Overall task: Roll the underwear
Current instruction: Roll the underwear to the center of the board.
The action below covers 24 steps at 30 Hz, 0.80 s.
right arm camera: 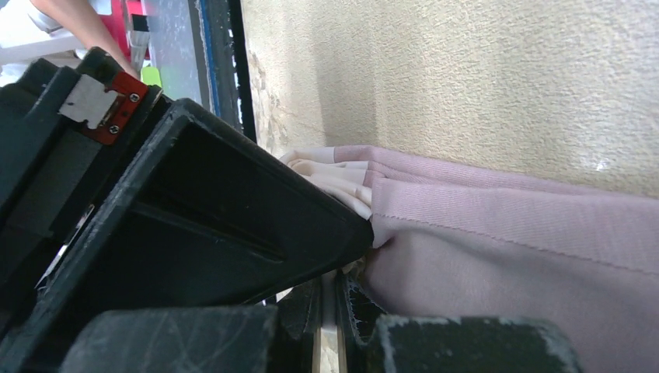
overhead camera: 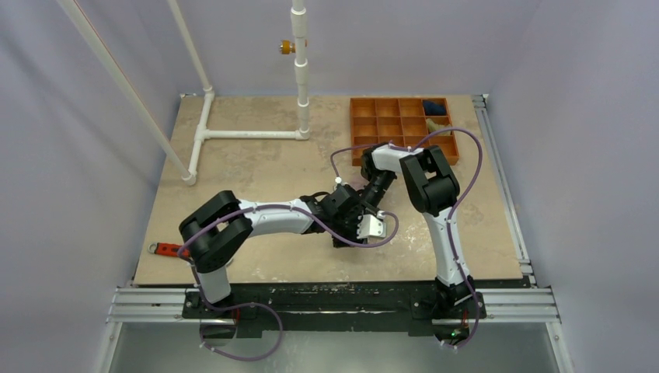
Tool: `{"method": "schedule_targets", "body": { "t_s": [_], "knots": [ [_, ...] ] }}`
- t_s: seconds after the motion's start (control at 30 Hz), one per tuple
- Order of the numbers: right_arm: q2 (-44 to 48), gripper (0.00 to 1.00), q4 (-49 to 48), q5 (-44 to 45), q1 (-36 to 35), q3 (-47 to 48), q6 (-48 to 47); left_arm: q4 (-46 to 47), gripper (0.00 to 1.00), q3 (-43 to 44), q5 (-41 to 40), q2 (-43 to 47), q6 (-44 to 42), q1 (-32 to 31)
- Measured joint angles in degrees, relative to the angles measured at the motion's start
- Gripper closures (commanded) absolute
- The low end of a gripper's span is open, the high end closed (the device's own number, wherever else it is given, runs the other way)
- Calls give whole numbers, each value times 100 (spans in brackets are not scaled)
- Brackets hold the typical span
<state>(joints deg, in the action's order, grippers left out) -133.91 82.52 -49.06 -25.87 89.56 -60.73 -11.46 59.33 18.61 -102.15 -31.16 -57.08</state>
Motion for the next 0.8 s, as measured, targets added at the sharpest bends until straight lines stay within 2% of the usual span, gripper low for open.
{"method": "schedule_targets", "body": {
  "t_s": [0.13, 0.43, 0.6, 0.8],
  "knots": [
    [0, 100, -4, 0, 0, -9, 2, -9, 64, 13, -28, -44, 15, 0],
    [17, 98, -72, -22, 2, -129, 114, -155, 100, 129, 92, -133, 229, 22],
    [195, 90, -295, -4, 2, -304, 378, -544, 100, 448, 627, -350, 378, 267],
    [531, 74, -739, 70, 52, -420, 680, -914, 100, 769, 1305, -629, 509, 597]
  ]
}}
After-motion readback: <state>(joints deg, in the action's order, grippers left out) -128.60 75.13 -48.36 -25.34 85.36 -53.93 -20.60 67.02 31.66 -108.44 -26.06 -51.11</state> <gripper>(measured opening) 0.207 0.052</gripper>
